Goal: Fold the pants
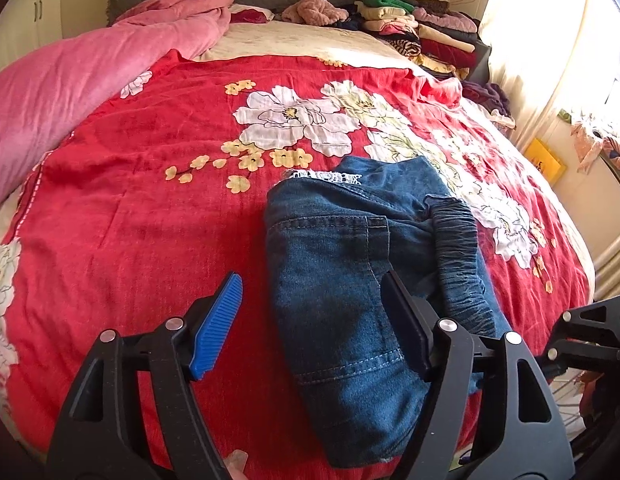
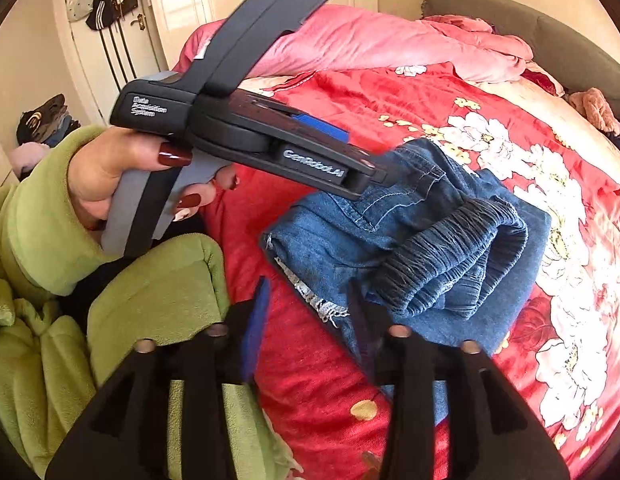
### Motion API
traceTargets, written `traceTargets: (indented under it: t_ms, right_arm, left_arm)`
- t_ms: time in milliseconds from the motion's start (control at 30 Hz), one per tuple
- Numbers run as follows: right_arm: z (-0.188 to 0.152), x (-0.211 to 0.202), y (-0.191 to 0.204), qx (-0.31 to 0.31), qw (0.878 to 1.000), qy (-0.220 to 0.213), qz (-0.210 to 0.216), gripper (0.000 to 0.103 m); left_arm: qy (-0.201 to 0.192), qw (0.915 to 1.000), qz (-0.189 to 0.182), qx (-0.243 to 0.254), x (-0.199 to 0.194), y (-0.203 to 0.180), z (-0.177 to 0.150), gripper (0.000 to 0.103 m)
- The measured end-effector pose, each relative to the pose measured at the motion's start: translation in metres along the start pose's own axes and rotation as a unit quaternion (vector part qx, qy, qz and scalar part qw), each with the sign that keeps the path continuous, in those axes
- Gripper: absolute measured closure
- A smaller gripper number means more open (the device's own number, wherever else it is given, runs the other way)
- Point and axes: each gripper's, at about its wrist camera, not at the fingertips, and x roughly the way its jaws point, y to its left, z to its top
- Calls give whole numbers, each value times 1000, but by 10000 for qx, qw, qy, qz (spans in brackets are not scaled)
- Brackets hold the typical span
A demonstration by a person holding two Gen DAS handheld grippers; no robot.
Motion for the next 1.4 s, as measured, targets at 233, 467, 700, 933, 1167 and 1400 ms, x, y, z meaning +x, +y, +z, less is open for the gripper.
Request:
traceTargets:
  t_ms: [233,467,700,933,1167,1400]
  right_arm:
    - [-1,-8,1,78,9999,-121,-15,57]
    - [8,-30,-33,665,9955,-596,-331,54]
    - [43,-24,-73,863,9910,-658,-787,54]
    - [80,24,-105,708,9929,-45,-956,60]
    - [79,74,-108,383,9855,592,-1544,94]
    - [72,92,-122,865,9820,591,-1570,93]
  left_arm:
    - [-41,10000,37,-17,-6,1,-5,32]
    - [-97,9998,163,47,-13,1,-22,57]
    - [291,9987,-70,405,-2,-25,-48,73]
    - [330,9981,5,521,0,-30,-53,75]
    - [329,9979,-8,555,-2,-31,-54,75]
    - [324,9979,-48,555,-2,-31,-54,75]
